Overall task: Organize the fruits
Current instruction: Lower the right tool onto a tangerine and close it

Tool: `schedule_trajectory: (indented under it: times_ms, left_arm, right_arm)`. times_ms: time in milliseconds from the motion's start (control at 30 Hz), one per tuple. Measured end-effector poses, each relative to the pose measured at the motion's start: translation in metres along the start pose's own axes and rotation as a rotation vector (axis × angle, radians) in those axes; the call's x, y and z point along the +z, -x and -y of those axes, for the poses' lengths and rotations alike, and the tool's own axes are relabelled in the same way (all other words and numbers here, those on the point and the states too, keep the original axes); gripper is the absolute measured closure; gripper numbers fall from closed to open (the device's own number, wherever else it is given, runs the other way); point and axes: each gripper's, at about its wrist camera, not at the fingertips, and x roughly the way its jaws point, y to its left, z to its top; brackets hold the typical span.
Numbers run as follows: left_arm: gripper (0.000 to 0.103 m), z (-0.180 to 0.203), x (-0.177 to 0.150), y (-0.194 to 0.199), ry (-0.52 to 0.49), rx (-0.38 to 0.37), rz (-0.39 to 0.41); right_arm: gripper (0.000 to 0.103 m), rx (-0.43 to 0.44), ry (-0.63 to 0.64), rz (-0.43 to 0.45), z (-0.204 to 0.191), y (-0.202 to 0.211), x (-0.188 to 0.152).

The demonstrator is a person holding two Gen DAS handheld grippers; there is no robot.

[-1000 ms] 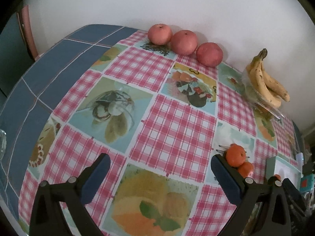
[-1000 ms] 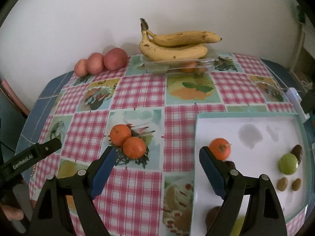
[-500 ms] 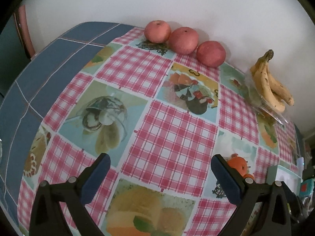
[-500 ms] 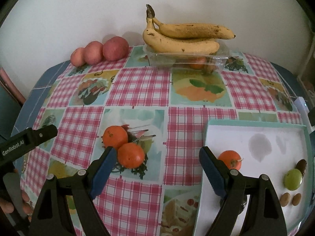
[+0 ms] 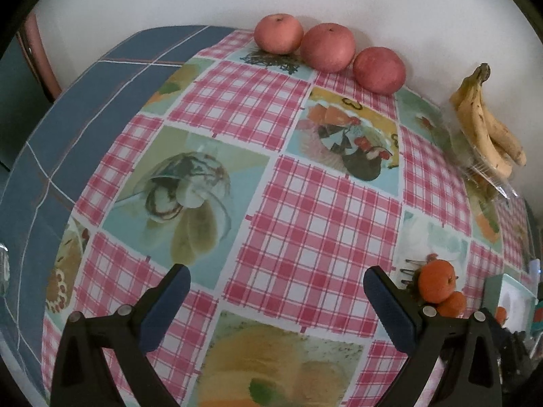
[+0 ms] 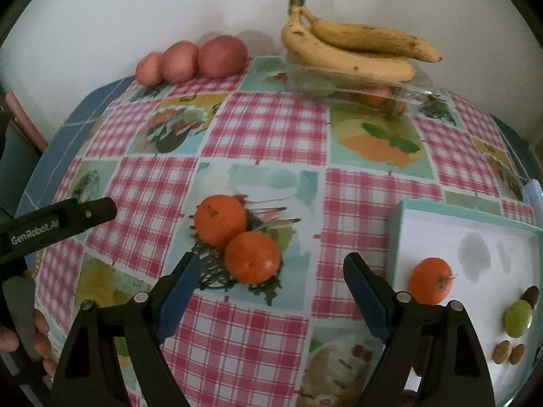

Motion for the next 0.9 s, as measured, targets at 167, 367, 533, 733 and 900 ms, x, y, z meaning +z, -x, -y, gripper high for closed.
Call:
schedule_trajectory:
  times_ms: [167, 367, 533, 733, 900]
  left_arm:
    - [0.000, 0.000, 0.001, 0.000, 0.000, 0.000, -0.001]
    - [0.000, 0.001, -0.001, -0.003, 0.002, 0.007, -0.008]
    - [0.000, 0.003, 0.000, -0.002, -0.002, 0.007, -0.005]
    - [0.000, 0.001, 0.001, -0.002, 0.001, 0.003, -0.008]
    - [0.000, 0.002, 0.001, -0.001, 0.003, -0.010, -0.008]
  right_arm:
    - [0.017, -0.025, 0.032, -0.045, -0.007, -0.017, -0.007]
    - [0.016, -0.046, 0.037, -0.040, -0.008, -0.024, -0.011]
    - [0.016, -0.051, 0.042, -0.007, -0.008, -0.026, -0.011]
    - [0.026, -0.059, 0.028, 0.017, -0.005, -0.025, -0.008]
    - [0.048, -0.066, 0.007, 0.025, 0.003, -0.021, -0.007]
